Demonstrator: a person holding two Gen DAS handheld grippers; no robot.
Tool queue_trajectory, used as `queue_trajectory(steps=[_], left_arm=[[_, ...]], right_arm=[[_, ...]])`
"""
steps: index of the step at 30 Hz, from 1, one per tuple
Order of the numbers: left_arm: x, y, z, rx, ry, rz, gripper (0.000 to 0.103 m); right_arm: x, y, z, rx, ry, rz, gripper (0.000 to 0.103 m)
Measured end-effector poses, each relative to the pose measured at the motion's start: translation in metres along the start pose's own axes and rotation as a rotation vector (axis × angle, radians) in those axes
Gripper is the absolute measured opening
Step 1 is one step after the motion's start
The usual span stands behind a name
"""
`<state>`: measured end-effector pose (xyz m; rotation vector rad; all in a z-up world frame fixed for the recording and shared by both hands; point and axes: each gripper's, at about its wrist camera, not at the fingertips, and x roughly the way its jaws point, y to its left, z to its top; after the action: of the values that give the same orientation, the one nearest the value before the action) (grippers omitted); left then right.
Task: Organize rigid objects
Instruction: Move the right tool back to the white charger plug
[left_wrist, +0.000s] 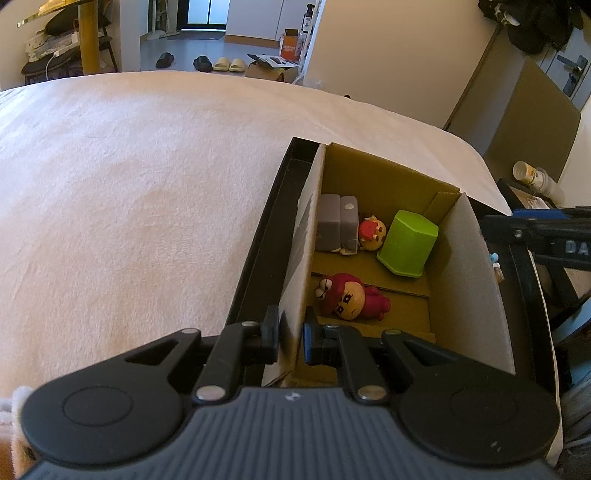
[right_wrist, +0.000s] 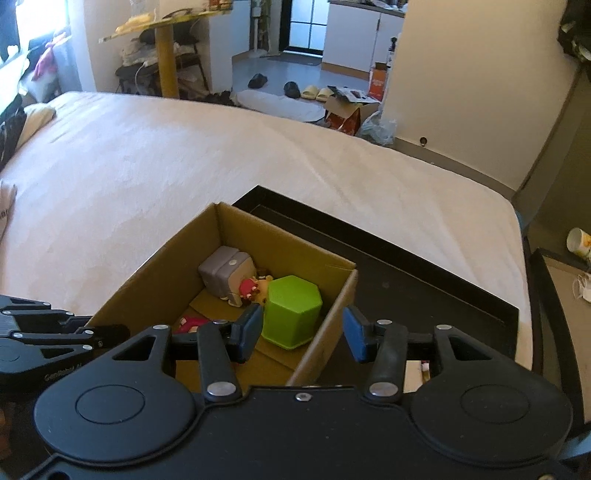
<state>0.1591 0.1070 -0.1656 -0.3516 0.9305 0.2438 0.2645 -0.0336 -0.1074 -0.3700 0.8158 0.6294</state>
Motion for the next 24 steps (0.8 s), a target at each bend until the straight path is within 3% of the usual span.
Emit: queue_trajectory(steps=[24], left_arm=[[0.000,-0.006,0.000,0.024,0.000,0.036,0.010]], right_arm=[[-0.003,-0.069,-0.040,0.119,-0.007,-0.026,0.049]])
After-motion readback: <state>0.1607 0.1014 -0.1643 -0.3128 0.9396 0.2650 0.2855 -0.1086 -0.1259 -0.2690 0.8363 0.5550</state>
